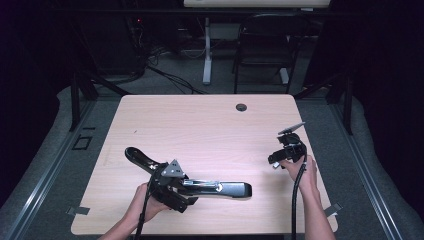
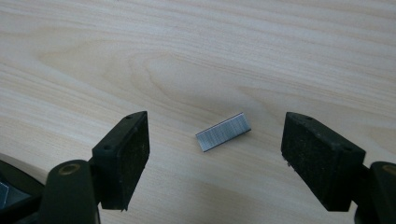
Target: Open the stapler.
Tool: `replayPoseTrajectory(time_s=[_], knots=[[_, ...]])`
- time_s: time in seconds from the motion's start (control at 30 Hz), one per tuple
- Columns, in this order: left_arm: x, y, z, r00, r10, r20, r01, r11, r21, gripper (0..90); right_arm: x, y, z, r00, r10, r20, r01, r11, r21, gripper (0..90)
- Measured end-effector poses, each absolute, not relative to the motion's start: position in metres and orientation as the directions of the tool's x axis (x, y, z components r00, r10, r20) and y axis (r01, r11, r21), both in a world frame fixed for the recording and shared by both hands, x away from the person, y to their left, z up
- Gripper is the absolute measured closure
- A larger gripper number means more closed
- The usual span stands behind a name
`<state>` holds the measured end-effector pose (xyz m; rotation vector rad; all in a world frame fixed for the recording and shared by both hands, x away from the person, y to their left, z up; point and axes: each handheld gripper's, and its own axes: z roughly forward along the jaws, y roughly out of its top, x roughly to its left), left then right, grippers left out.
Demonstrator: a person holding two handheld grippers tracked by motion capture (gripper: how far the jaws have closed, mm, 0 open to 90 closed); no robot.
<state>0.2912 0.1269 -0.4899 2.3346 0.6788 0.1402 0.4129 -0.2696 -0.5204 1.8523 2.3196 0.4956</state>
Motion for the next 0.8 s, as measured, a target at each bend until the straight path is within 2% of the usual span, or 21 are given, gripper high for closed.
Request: replayPoseTrajectory(time_s=[0.2,0.4,0.8], knots=[[0.291,0.127,-0.489,0.866,0.494,-0.078,0.418,-0.629,0.656,3.0,0.415,-0.267,-0.525,-0.225,0.971,0.084,0.931,0.189,0.311,26.5],[0.288,0.122,-0.488,0.875,0.479,-0.067,0.4,-0.638,0.658,3.1,0.418,-0.266,-0.528,-0.193,0.98,0.046,0.936,0.17,0.307,33.8],[0.288,0.117,-0.491,0.883,0.464,-0.073,0.396,-0.65,0.649,2.8,0.426,-0.263,-0.54,-0.153,0.988,0.005,0.95,0.146,0.278,41.2]])
